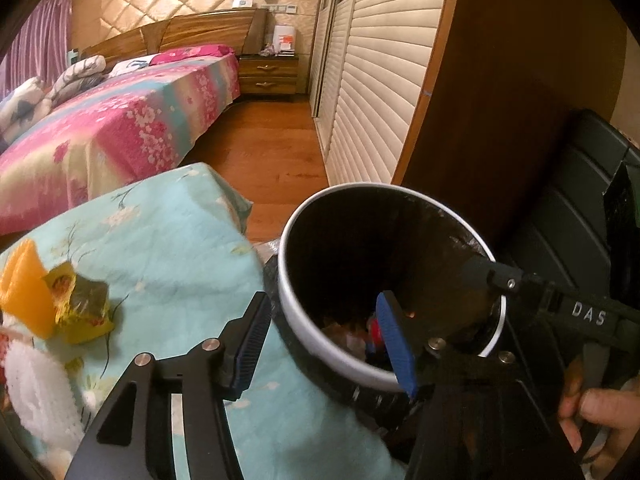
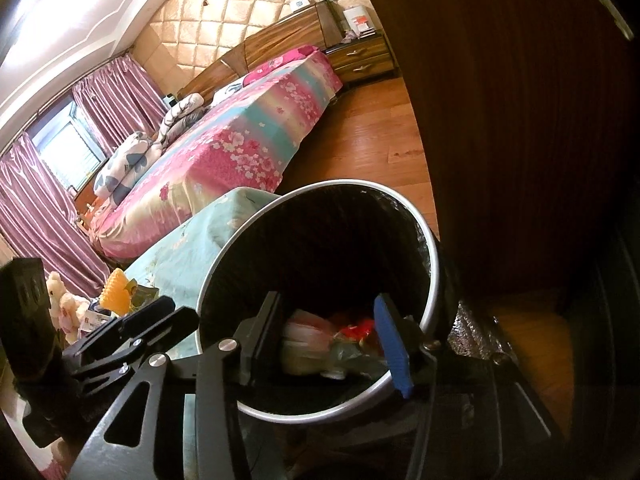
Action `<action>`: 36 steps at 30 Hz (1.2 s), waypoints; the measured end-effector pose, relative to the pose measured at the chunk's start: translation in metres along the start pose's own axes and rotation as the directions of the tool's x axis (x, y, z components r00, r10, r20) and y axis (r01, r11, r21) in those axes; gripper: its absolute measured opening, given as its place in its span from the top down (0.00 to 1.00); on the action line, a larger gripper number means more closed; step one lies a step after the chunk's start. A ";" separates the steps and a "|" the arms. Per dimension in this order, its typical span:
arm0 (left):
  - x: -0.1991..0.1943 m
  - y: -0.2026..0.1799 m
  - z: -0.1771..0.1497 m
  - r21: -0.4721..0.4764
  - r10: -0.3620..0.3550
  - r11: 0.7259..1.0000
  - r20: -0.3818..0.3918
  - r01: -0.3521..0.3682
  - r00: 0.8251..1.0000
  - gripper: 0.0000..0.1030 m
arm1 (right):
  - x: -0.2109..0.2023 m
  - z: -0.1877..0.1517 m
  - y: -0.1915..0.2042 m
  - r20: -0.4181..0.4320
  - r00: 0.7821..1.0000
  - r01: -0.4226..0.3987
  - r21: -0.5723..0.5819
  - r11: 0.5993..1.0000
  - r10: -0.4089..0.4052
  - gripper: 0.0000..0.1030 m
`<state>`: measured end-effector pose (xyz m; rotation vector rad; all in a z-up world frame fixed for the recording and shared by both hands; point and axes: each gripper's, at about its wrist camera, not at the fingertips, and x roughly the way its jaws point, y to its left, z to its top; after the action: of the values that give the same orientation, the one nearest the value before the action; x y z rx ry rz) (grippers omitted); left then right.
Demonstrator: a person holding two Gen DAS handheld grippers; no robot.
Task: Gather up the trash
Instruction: 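Open the left tool into the bin while the right tool releases its bag, then move both open tools back over the remaining trash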
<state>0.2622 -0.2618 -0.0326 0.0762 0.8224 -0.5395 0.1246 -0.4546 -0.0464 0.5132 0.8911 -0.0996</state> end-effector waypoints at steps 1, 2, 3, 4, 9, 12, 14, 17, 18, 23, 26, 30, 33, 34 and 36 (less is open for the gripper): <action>-0.003 0.001 -0.004 -0.009 0.003 1.000 0.001 -0.003 1.000 0.47 | -0.001 -0.001 0.001 0.002 1.000 0.000 0.001 1.000 0.000 0.52; -0.006 0.004 -0.006 -0.014 0.005 1.000 0.002 -0.005 1.000 0.46 | -0.001 -0.002 0.002 0.004 1.000 -0.001 0.001 1.000 0.001 0.52; -0.009 0.006 -0.010 -0.022 0.007 1.000 0.003 -0.007 1.000 0.46 | -0.003 -0.004 0.003 0.006 1.000 -0.003 0.000 1.000 0.003 0.52; -0.012 0.008 -0.013 -0.029 0.010 1.000 0.004 -0.009 1.000 0.45 | -0.003 -0.005 0.004 0.008 1.000 -0.007 -0.002 1.000 0.007 0.51; -0.034 0.021 -0.034 -0.077 0.033 0.996 0.014 -0.032 0.999 0.43 | -0.008 -0.012 0.017 0.021 0.999 -0.027 -0.021 0.999 0.028 0.43; -0.046 0.030 -0.045 -0.107 0.048 0.993 0.014 -0.047 0.999 0.42 | -0.010 -0.018 0.031 0.027 0.999 -0.044 -0.043 0.998 0.045 0.40; -0.055 0.037 -0.051 -0.118 0.057 0.992 0.015 -0.055 0.998 0.42 | -0.009 -0.023 0.043 0.022 0.998 -0.057 -0.063 0.996 0.059 0.39; -0.069 0.047 -0.061 -0.136 0.082 0.988 0.019 -0.079 0.996 0.42 | -0.006 -0.031 0.057 0.007 0.997 -0.076 -0.088 0.993 0.077 0.39; -0.073 0.050 -0.064 -0.144 0.090 0.986 0.020 -0.086 0.996 0.42 | -0.006 -0.034 0.061 0.002 0.997 -0.082 -0.094 0.992 0.082 0.38; -0.092 0.067 -0.085 -0.193 0.124 0.974 0.009 -0.120 0.992 0.41 | -0.002 -0.048 0.081 -0.025 0.993 -0.115 -0.116 0.986 0.113 0.38; -0.104 0.077 -0.094 -0.227 0.139 0.964 0.004 -0.135 0.990 0.41 | 0.001 -0.054 0.091 -0.042 0.991 -0.132 -0.128 0.983 0.128 0.37; -0.122 0.089 -0.105 -0.257 0.160 0.954 0.006 -0.153 0.987 0.41 | 0.005 -0.063 0.105 -0.062 0.988 -0.152 -0.138 0.979 0.145 0.36; -0.134 0.100 -0.112 -0.278 0.179 0.945 0.008 -0.170 0.984 0.41 | 0.008 -0.070 0.116 -0.077 0.985 -0.167 -0.153 0.974 0.156 0.35; -0.138 0.104 -0.115 -0.286 0.185 0.942 0.009 -0.174 0.983 0.41 | 0.009 -0.072 0.120 -0.084 0.983 -0.173 -0.158 0.972 0.162 0.35; -0.145 0.110 -0.119 -0.305 0.198 0.934 0.007 -0.186 0.980 0.41 | 0.011 -0.074 0.126 -0.092 0.981 -0.183 -0.163 0.969 0.170 0.35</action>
<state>0.1552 -0.0728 -0.0262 -0.1345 0.8427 -0.2248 0.1146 -0.3085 -0.0444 0.4356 0.9169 0.1593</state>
